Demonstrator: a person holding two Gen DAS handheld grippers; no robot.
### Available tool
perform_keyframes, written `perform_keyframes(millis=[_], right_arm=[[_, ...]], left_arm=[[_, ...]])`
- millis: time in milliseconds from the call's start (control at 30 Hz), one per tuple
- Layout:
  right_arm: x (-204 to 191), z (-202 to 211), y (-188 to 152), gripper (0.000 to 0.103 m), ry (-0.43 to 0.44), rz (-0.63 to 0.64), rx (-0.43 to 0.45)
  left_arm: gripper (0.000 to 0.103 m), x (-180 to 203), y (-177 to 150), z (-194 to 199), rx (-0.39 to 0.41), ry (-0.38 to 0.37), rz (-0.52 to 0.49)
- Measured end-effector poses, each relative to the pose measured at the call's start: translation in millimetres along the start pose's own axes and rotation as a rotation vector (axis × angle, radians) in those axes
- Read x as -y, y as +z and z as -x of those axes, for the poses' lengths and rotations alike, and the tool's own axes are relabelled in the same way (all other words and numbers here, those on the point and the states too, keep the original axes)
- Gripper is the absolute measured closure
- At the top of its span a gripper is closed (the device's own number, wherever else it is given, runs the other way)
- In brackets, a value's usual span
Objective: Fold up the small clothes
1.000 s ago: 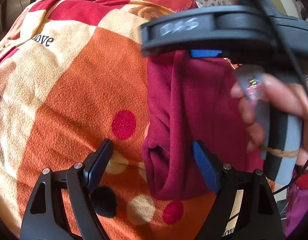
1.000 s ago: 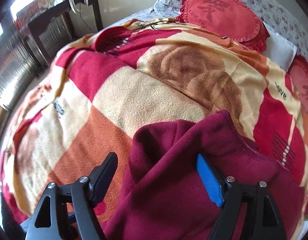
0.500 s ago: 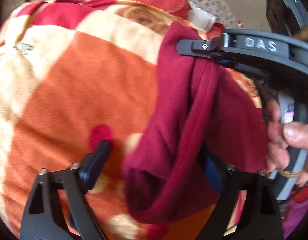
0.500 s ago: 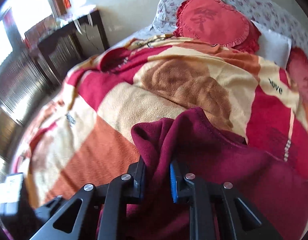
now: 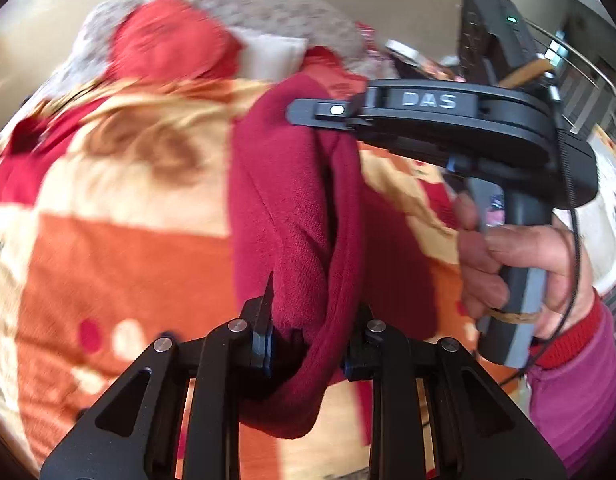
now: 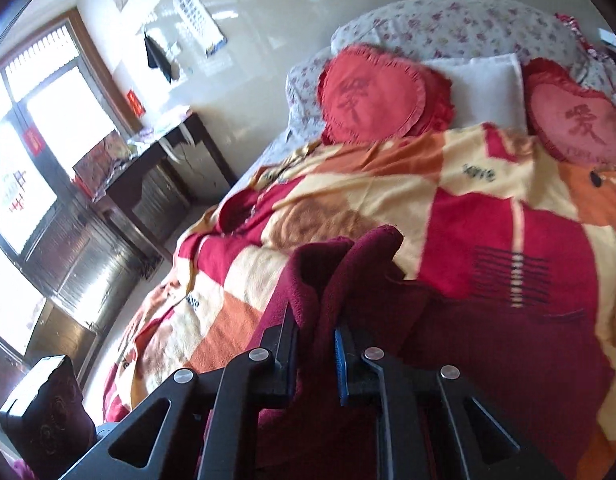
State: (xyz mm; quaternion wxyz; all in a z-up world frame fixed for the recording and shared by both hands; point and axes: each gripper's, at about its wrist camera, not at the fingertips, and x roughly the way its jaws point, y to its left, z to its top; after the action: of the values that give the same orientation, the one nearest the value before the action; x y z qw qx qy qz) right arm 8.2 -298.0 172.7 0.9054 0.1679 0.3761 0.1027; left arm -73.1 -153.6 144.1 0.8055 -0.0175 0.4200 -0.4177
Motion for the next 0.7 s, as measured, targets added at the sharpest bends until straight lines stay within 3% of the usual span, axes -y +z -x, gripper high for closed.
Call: perform_keyframes(millis=[233,467,500,600,700], right_arm=[[75.2,75.1,-11.6,0.090,-0.092,-0.094,0.086],[167.6,82.6,-54.6,0.090,-0.212,-0.247,0.032],[175.9,78.2,-59.6,0.090,-0.221,-0.264,0.020],[199.4,72.8,-73.0,0.087,-0.212,-0.351,0.023],[207.4,89.2,-79.5,0.076,-0.191,-0.423,0.053]], left_arm=[[0.081,84.4,12.9,-55.1,-0.072,-0.084,-0.137],[0.079,127.3,-6.1,-127.6,-0.196,-0.030,-0.198],[0.077,131.0,-13.1,-125.9,-0.203,-0.025,-0.201],[0.057,135.7,-14.4,-123.1,-0.229,-0.074,-0.205],[0.052,139.3,-11.6,-97.7,-0.237,-0.143,-0.239]])
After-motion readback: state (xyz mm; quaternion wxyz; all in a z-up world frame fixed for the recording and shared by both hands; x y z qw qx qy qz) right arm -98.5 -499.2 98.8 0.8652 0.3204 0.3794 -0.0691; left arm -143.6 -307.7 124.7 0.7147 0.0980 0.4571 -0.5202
